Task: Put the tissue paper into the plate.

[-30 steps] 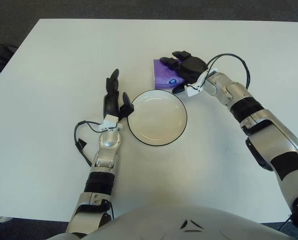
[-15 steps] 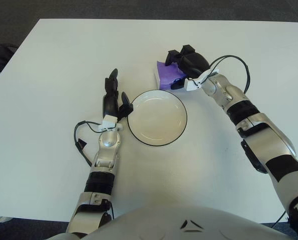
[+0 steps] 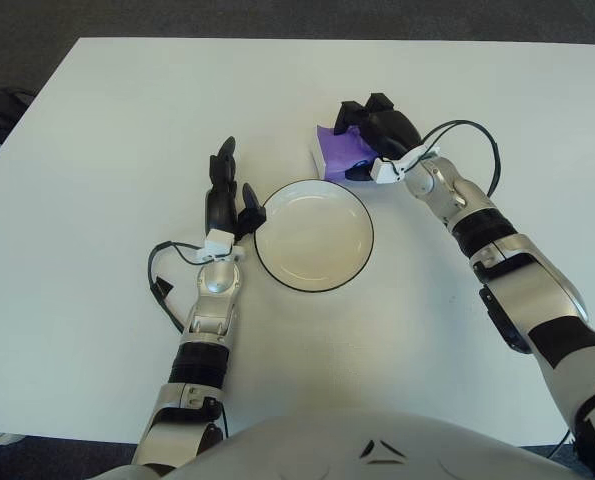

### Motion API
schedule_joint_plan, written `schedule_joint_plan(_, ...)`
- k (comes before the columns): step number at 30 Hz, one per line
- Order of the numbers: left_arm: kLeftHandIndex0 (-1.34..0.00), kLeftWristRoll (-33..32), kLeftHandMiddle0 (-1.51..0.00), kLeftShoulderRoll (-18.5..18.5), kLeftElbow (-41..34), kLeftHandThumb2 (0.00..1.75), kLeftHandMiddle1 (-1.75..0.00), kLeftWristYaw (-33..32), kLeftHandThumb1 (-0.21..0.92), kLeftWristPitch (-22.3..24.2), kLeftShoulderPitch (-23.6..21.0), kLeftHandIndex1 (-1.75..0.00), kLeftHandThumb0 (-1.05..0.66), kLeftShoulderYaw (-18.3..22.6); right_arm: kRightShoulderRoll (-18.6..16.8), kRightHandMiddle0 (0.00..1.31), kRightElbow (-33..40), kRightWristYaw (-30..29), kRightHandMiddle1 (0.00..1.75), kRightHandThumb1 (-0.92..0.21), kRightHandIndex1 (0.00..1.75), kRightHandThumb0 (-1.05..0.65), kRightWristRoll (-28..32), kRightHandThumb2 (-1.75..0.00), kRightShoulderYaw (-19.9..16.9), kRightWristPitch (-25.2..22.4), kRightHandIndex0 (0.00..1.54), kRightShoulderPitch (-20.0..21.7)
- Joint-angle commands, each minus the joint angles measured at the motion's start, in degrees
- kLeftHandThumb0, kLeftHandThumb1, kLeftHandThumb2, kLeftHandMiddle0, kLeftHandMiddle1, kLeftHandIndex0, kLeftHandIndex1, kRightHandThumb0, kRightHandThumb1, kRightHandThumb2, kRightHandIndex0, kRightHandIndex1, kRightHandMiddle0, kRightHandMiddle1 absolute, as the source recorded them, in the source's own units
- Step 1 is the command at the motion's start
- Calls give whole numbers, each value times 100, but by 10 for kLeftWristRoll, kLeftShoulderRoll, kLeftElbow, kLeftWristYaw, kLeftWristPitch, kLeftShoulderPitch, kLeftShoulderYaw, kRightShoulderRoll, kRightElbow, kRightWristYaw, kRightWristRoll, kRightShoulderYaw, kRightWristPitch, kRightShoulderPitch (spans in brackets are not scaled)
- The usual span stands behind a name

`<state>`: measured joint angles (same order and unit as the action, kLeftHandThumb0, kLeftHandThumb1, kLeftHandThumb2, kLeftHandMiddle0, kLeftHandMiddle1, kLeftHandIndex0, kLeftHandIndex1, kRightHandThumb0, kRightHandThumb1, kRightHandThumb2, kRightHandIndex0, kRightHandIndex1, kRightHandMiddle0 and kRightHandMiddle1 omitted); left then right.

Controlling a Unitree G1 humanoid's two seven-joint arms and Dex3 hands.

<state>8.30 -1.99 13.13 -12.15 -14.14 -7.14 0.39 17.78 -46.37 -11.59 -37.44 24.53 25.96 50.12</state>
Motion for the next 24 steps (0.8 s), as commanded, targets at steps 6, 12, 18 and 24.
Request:
schedule_joint_plan(6, 0, 1, -19, -1, 39, 99, -1, -1, 92, 23, 34, -51, -83, 0, 0, 73, -6, -63, 175, -16, 175, -53, -13, -151, 1, 21, 130, -25)
schedule_joint_plan(12, 0, 2, -20, 0, 39, 99, -1, -1, 92, 24, 33, -51, -83, 0, 1, 72, -13, -91, 175, -17, 175, -52, -12, -149, -3, 34, 129, -26)
schedule_joint_plan(18, 0, 2, -20, 1, 39, 99, -1, -1, 92, 25, 33, -51, -84, 0, 2, 72, -10, -106, 175, -18, 175, -52, -5, -148, -14, 37, 129, -23)
schedule_joint_plan(24, 0, 0, -19, 3, 38, 100, -1, 3, 92, 30, 33, -51, -84, 1, 12, 72, 10, -121, 175, -18, 175, -52, 6, -148, -40, 43, 129, -18)
